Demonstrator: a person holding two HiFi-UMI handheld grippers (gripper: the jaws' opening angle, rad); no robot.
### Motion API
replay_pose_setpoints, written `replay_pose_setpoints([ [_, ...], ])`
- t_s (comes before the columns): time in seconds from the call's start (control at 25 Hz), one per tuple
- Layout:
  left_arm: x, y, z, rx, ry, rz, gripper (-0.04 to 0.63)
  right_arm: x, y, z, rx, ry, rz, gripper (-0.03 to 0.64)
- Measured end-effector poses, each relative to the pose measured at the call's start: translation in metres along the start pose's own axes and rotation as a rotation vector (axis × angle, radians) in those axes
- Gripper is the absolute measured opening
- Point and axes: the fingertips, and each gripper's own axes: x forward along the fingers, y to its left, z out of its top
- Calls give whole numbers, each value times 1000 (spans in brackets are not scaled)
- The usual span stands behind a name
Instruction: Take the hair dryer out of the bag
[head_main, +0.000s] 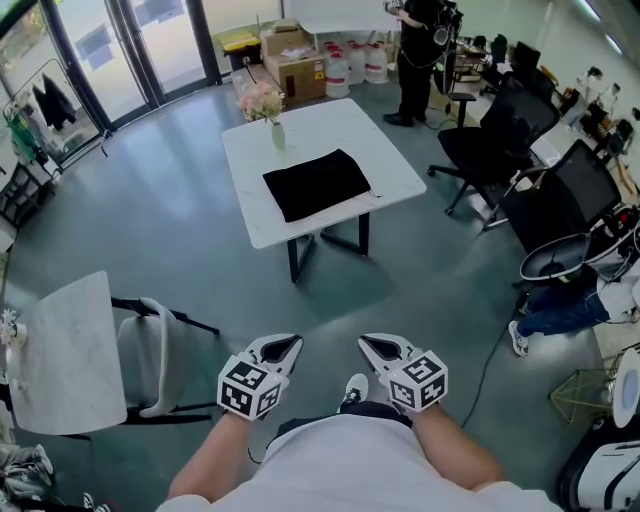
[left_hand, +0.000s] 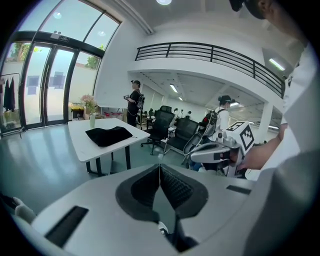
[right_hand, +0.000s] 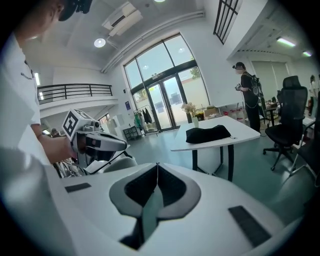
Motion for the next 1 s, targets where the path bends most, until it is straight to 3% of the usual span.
replay_pose_setpoints([
  [0.24,59,-4,27,24,40,10,17,-3,-59,21,-31,-7,17,17],
  [0.52,109,-16,61,86,47,2,17,-20,-115,18,-6,0,-8,17],
  [1.0,162,-5,60,29,109,-29,17,-13,-163,13,44,40,-19,17],
])
